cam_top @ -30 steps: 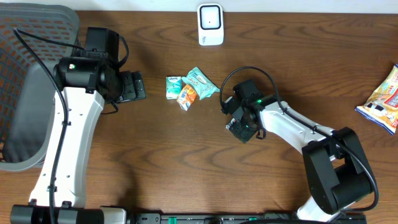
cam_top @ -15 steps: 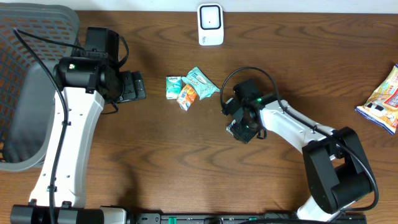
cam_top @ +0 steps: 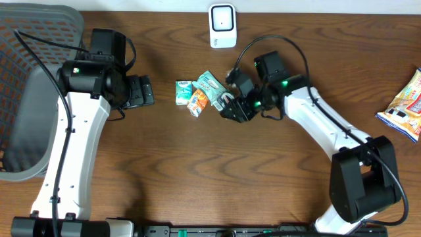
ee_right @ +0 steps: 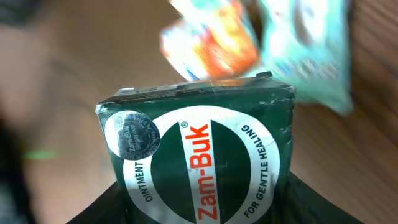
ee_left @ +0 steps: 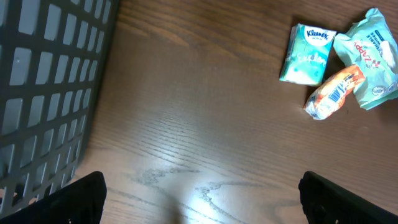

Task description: Scan the item barcode

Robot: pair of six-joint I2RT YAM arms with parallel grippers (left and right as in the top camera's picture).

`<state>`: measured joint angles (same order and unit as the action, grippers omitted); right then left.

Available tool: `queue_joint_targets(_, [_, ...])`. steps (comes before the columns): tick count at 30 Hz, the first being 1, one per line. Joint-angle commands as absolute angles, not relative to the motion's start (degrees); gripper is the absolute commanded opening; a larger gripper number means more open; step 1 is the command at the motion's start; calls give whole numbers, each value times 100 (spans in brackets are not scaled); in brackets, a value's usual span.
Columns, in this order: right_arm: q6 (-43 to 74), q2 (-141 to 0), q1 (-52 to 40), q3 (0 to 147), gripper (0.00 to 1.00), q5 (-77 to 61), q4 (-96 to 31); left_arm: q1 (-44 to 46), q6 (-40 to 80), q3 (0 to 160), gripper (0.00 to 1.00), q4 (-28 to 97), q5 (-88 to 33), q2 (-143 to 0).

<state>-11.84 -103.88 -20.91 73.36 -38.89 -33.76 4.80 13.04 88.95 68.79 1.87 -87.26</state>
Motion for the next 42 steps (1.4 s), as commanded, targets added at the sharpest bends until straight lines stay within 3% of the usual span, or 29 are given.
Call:
queue_joint_targets(1, [-281,-10377,-1898,7448,36,-5601,-3085,451,1225,8882,98,6897,244,-8735])
queue_joint_targets(13, [1610,-10377,-1658,7446,43,-6681,-2657,451,1225,8882,97,6897,244,-8735])
queue_joint_targets(23, [2517,-10377,-1514,7446,38,-7535,-1330,451,1225,8882,98,6897,244,-8735])
queue_joint_targets(42, [2674,-10377,-1444,7446,37,-7435,-1000,451,1225,8882,98,6897,244,-8735])
